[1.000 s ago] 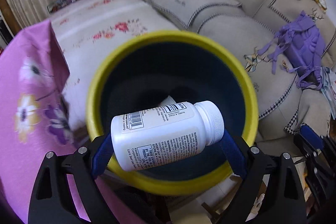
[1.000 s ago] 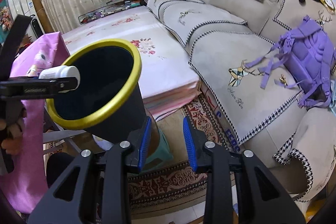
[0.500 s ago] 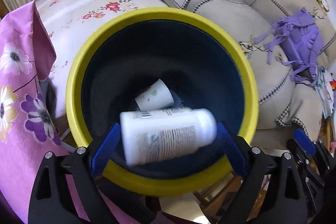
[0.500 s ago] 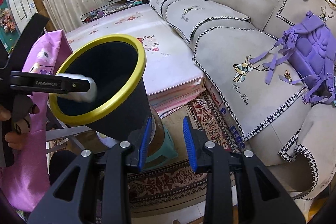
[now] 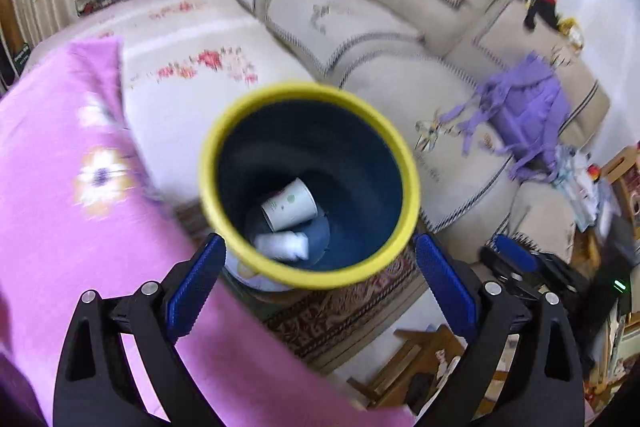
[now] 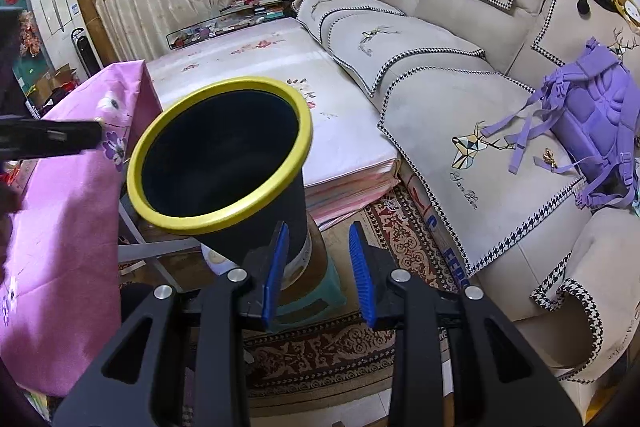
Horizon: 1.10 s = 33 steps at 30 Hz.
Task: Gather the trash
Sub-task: 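Move the right gripper back to the table and grasp the brown square tin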
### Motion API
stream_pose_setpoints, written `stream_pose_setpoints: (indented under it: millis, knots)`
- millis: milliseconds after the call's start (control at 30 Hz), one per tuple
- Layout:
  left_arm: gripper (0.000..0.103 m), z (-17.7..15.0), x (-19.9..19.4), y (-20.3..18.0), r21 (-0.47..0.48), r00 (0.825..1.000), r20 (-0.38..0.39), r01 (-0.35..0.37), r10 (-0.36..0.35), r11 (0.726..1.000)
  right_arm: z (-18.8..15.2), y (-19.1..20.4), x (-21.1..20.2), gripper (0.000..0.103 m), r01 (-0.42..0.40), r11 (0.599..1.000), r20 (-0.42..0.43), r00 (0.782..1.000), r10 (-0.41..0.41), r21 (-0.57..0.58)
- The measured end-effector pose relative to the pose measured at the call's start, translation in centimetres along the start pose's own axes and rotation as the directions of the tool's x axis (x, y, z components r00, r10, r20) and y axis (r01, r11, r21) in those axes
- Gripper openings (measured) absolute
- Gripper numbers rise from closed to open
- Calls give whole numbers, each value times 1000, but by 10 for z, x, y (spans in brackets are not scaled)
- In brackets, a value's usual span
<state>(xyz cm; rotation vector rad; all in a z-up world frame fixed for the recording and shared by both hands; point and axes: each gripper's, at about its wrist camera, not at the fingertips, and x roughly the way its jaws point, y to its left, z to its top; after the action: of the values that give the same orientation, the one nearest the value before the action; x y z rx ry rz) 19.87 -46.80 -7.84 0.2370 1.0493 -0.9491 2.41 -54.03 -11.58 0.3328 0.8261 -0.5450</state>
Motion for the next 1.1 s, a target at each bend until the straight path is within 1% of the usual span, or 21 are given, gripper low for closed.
stream_pose_setpoints:
  millis: [67,200,233,300,367,433,500,533,567,600,667,700,733,767,800,833,867,900,933,1033,1100]
  knots:
    - [96,-12,-31,9,-18,999,46,19,-18,1000,0,6,-2,36,-3,1000,5,1000,3,-4]
    - [96,-45,-96,35,-73,991,129,32,-22,997,-1,27,-6,36,-29,999,9,1000,29,-34]
    - [96,-56,-113,43,-92,988,152,32,-17,995,0,38,-8,36,-46,998,12,999,47,-50]
    - [97,-78,-144,60,-125,980,200,7,18,992,0,57,-12,36,-80,994,19,996,82,-80]
    - [97,-99,-171,77,-160,968,244,-23,62,987,1,81,-17,36,-119,986,23,992,123,-119]
    - [98,-128,-206,101,-221,944,301,-72,138,973,1,110,-22,37,-162,973,21,986,168,-167]
    - [98,-156,-236,119,-281,914,342,-121,217,952,0,139,-25,37,-205,954,12,977,212,-218]
    - [98,-171,-252,131,-318,895,358,-150,265,936,-1,160,-26,37,-235,938,1,970,244,-255]
    - [98,-183,-264,141,-346,880,367,-171,301,922,-2,178,-27,37,-263,922,-12,962,271,-285]
    - [98,-197,-279,151,-384,858,377,-198,348,902,-3,190,-27,37,-283,910,-22,957,291,-304]
    - [98,-221,-300,169,-441,824,381,-236,419,866,-8,229,-28,37,-341,870,-55,937,345,-355]
    - [98,-237,-314,180,-478,801,378,-261,464,839,-10,242,-29,37,-359,856,-66,930,361,-372]
    - [98,-248,-322,186,-494,790,378,-270,483,827,-12,264,-30,37,-392,829,-87,916,391,-399]
    - [98,-256,-328,192,-510,778,376,-279,502,814,-16,276,-32,37,-411,813,-98,907,409,-413]
    - [98,-267,-337,199,-531,764,372,-290,527,796,-19,296,-35,37,-444,783,-116,890,440,-436]
    - [98,-275,-342,203,-543,755,370,-297,541,786,-22,308,-37,38,-464,763,-127,879,459,-450]
    - [98,-278,-346,206,-550,750,369,-301,549,779,-25,325,-40,41,-491,733,-144,863,485,-470]
    - [98,-286,-350,211,-560,744,369,-301,557,772,-27,336,-43,43,-506,714,-153,852,501,-484]
    - [98,-286,-347,211,-564,743,368,-299,558,770,-32,352,-46,47,-523,687,-162,839,520,-504]
    - [98,-294,-347,217,-572,747,371,-285,552,769,-41,391,-48,51,-549,626,-188,815,549,-553]
    - [98,-294,-341,214,-567,747,369,-290,552,771,-43,409,-44,59,-552,607,-201,811,549,-571]
